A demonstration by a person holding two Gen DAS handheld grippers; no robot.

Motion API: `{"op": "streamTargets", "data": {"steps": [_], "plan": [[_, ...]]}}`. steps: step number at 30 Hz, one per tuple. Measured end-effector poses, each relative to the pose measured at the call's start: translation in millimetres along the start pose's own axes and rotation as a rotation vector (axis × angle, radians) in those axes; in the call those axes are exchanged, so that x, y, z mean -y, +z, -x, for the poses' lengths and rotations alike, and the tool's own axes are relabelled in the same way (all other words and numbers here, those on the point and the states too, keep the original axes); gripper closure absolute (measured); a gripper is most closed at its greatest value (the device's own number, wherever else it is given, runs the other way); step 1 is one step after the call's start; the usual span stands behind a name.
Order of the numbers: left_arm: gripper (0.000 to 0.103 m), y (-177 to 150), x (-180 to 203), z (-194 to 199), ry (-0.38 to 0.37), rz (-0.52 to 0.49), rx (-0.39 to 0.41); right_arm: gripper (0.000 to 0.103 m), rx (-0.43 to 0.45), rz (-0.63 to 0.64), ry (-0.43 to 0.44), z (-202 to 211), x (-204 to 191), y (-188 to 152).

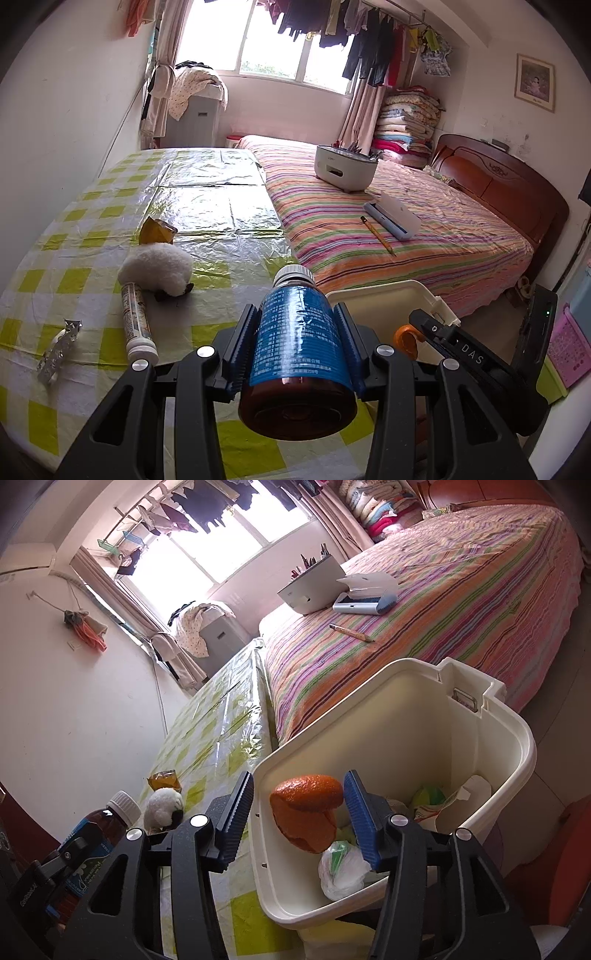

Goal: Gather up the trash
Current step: 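Carry the orange peel into the cream bin and open the right gripper while the left gripper lifts the bottle, then lower the blue bottle into the cream bin and open the left gripper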

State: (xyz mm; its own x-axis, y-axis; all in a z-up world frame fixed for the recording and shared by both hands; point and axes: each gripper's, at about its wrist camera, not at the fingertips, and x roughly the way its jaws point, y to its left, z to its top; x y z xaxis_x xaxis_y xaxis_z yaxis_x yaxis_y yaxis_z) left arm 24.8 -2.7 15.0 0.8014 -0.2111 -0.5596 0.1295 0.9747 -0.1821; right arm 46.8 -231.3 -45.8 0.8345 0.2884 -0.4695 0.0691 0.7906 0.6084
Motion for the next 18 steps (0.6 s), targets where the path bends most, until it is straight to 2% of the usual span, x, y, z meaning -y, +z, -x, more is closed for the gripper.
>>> {"op": "streamTargets", "data": {"steps": [2,3,15,18], "plan": [[0.061,0,-1,-1,-0.001,0.001,-0.005,0.035,0.023,-0.012,-0.01,3,2,1],[0.061,0,-2,-1,-0.002,0.005,-0.005,0.034,0.033,-0.021,-0.01,5,3,1],[0.061,0,15,-13,-0.033,-0.025,-0.026,0.029,0.144,-0.12,-0.009,24,21,7],[0.061,1,22,-19,-0.042,-0.035,-0.036,0.029,0.201,-0.159,-0.004,36,28,8]]}}
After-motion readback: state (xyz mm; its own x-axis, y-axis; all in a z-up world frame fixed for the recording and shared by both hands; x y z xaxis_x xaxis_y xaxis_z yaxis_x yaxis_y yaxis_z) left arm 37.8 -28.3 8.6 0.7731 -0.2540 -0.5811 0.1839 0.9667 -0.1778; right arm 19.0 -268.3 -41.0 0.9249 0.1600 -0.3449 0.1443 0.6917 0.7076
